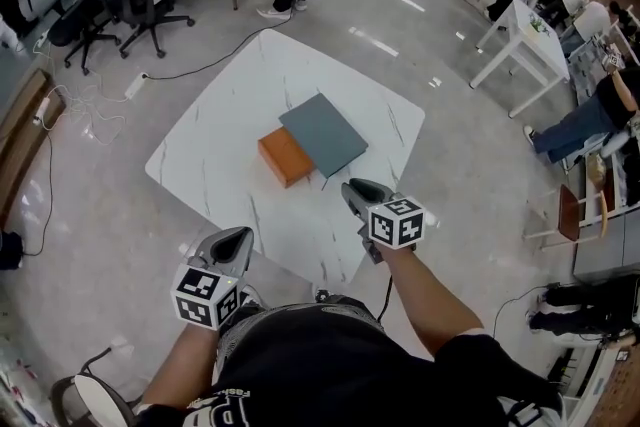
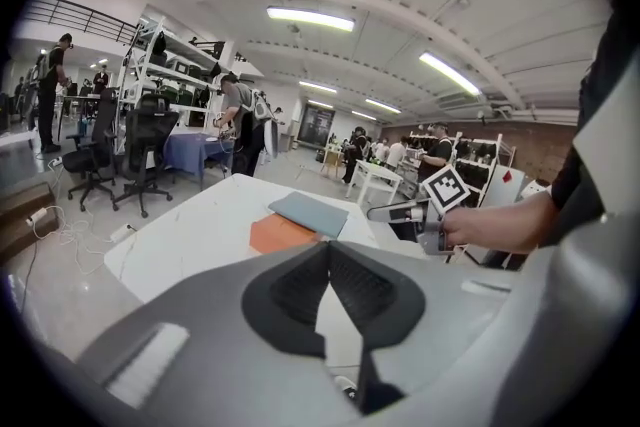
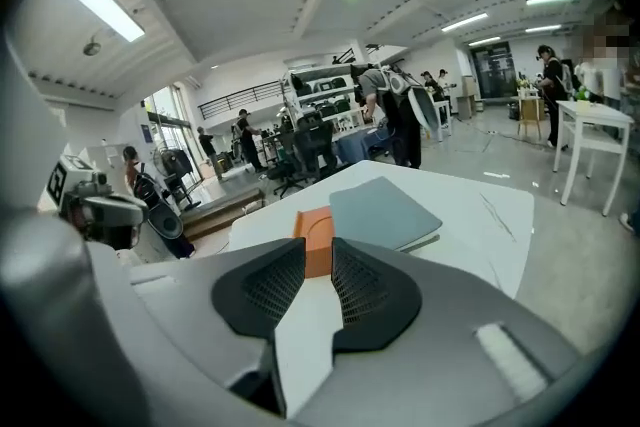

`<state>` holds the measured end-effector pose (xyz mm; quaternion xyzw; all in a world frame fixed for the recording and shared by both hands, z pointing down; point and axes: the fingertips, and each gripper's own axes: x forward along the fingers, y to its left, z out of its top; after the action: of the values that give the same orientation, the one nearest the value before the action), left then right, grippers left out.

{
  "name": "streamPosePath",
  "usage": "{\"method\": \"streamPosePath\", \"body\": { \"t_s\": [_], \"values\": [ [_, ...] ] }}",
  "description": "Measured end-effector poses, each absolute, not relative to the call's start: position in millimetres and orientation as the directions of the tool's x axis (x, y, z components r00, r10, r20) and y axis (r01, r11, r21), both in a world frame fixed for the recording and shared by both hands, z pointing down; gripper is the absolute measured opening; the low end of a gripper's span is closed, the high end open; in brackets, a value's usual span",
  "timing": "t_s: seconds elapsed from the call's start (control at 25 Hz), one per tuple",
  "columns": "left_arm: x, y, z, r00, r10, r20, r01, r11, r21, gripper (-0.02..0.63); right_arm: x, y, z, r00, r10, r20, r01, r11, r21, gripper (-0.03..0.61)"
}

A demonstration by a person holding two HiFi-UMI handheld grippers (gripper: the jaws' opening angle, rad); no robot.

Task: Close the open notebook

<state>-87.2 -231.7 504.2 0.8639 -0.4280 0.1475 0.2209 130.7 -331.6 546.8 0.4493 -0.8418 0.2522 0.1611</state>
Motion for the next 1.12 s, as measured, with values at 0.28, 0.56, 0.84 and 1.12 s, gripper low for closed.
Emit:
{"method": "streamPosePath", "body": {
  "t_s": [0.28,0.56,0.84,1.12],
  "values": [
    [-82.1,-231.6,500.0,0.620,-0.649,0.441,-0.777,-0.583,0.236,0.058,86.7,-284.5,521.0,-0.594,-0.671,0.443,-0.800,0.551,-0.237,0.062],
    [-82.6,-233.9,496.5,0.637,-0.635,0.438,-0.762,-0.606,0.228,0.058,54.2,-244.1,503.2,-0.642,-0.653,0.402,-0.764,0.586,-0.271,0.014],
    [-81.5,-230.7,495.8,0.652,-0.618,0.439,-0.745,-0.631,0.218,0.058,48.9,-228.7,500.1,-0.641,-0.661,0.390,-0.761,0.614,-0.209,0.000],
    [-86.0,-230.0,496.2,0.655,-0.615,0.438,-0.739,-0.642,0.205,0.058,51.3,-222.9,504.5,-0.624,-0.669,0.404,-0.772,0.609,-0.184,0.000]
  ]
}}
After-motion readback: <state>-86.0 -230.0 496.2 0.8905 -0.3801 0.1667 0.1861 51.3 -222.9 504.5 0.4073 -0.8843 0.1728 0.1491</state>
